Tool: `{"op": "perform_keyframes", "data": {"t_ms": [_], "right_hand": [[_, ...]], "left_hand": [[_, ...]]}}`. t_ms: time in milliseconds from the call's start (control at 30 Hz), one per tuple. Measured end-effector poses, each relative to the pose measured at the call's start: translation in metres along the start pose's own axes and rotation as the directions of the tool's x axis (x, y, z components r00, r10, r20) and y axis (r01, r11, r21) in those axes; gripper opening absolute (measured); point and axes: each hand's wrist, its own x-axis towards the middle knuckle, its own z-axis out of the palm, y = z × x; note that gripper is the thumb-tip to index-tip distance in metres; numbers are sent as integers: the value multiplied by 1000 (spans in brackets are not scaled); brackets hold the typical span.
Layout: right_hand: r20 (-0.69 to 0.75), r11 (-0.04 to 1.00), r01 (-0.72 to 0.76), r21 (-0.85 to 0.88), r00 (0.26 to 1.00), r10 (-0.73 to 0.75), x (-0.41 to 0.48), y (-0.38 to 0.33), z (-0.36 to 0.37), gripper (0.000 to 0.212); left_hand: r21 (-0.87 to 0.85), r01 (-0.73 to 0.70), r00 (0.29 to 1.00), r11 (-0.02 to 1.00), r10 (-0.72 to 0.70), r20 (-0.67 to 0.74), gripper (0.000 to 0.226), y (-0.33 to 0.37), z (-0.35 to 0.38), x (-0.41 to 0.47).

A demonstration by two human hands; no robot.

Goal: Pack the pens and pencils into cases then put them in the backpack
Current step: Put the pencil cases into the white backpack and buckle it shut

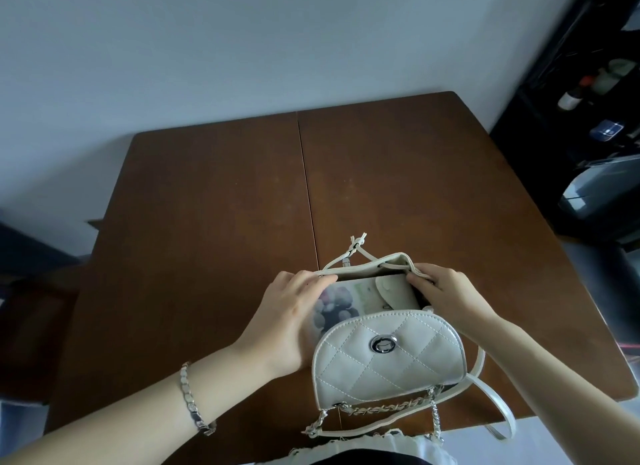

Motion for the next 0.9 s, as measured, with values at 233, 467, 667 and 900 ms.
{"op": "perform_keyframes", "data": {"t_ms": [233, 467, 667, 900], "right_hand": [[-2, 1000, 18, 5, 1000, -18, 3, 0, -3, 19], [93, 990, 40, -138, 995, -27, 2, -8, 0, 37], [26, 723, 399, -564, 884, -467, 3, -16, 13, 71], [490, 506, 630, -589, 777, -395, 10, -55, 28, 69]], "left_hand": [[-38, 49, 998, 998, -50, -31, 71, -2, 12, 1], [180, 136, 990, 974, -143, 21, 56, 20, 28, 13], [168, 111, 990, 980, -124, 70, 66, 14, 22, 19], [-165, 192, 954, 967, -145, 261, 78, 11, -2, 12]]}}
